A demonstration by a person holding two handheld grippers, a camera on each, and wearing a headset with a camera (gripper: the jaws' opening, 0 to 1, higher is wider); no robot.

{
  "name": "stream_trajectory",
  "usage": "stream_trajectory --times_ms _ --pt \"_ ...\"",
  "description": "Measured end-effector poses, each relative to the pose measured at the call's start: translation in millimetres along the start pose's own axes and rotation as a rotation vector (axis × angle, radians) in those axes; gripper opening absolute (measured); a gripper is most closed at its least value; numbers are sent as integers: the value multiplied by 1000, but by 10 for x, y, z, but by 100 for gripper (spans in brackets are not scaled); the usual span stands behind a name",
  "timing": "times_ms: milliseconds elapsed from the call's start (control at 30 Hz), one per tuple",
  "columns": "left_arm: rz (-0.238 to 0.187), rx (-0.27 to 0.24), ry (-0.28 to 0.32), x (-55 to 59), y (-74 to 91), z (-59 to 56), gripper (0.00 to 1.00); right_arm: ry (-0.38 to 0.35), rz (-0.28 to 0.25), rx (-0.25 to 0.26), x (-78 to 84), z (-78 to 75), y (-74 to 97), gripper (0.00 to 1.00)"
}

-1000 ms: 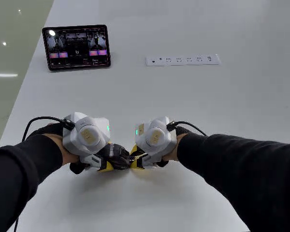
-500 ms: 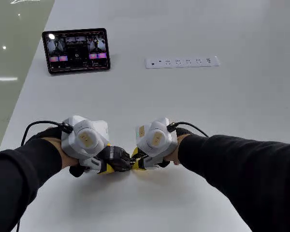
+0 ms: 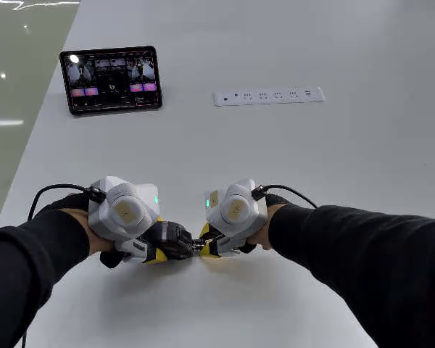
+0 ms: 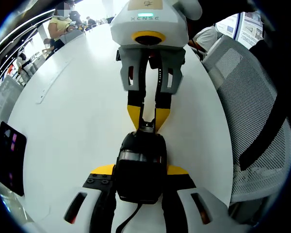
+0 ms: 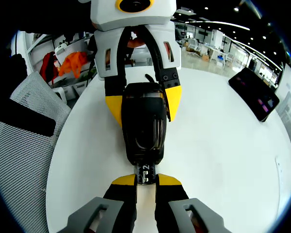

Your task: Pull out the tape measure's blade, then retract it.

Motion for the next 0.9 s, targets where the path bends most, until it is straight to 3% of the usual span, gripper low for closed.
stream_trajectory --times_ms 900 --pt "3 -7 -3 -1 -5 -2 31 10 16 1 85 -6 49 10"
Point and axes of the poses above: the centre of the closed fingertips' face, and the gripper's own axes: y roughly backward along the fingers, z roughly to its left, x roughly out of its underside, the point moved 2 cm from there along y, roughly backward along the fingers, and after that the axes turned 2 degrees about z, right-handed, at the moved point
